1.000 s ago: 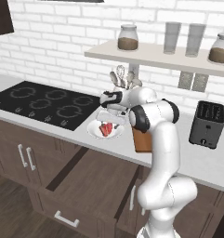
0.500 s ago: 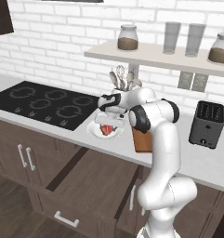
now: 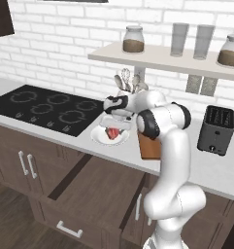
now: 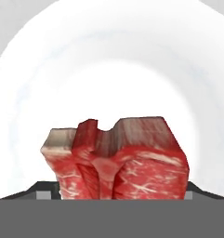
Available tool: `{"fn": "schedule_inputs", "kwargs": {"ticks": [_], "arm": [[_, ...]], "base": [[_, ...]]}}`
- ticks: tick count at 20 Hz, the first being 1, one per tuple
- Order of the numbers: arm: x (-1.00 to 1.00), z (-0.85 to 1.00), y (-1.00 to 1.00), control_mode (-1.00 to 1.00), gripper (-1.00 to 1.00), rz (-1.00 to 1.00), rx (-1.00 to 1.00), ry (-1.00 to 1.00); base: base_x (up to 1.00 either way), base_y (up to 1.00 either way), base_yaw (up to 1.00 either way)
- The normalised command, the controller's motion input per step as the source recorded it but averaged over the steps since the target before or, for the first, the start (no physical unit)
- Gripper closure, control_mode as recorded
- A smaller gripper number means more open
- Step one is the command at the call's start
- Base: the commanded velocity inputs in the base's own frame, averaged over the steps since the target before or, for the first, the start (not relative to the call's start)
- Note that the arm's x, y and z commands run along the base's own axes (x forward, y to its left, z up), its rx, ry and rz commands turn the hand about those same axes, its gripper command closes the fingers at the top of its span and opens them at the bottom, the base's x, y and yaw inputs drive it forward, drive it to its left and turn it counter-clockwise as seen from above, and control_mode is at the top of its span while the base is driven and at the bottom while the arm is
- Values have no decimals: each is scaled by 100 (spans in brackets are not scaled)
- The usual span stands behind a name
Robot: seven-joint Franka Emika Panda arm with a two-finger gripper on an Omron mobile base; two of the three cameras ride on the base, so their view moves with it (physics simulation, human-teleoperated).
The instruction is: Pick up the knife from the drawer and place it on the cutting board. Then place the meat from the plate to the cutting board.
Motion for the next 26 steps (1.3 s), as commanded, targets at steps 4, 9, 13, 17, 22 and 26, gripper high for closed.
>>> {"fn": "schedule_inputs", "kwargs": {"ticks": [4,9,13,17,22,26], "arm": [[-79,61,-88,-100,100,17,0,-11],[-63,8,-100,-100,100,16,-2,-1],[-11,0,-93,-100,100,11,-2,0],[0,-10,-87,-100,100,11,0,0],[4,-44,-33,-100,100,10,0,15],[0,-31,-10,-100,-100,10,0,10]], "base": [[0,0,0],[0,0,0],[0,0,0],[0,0,0],[0,0,0],[0,0,0]]}}
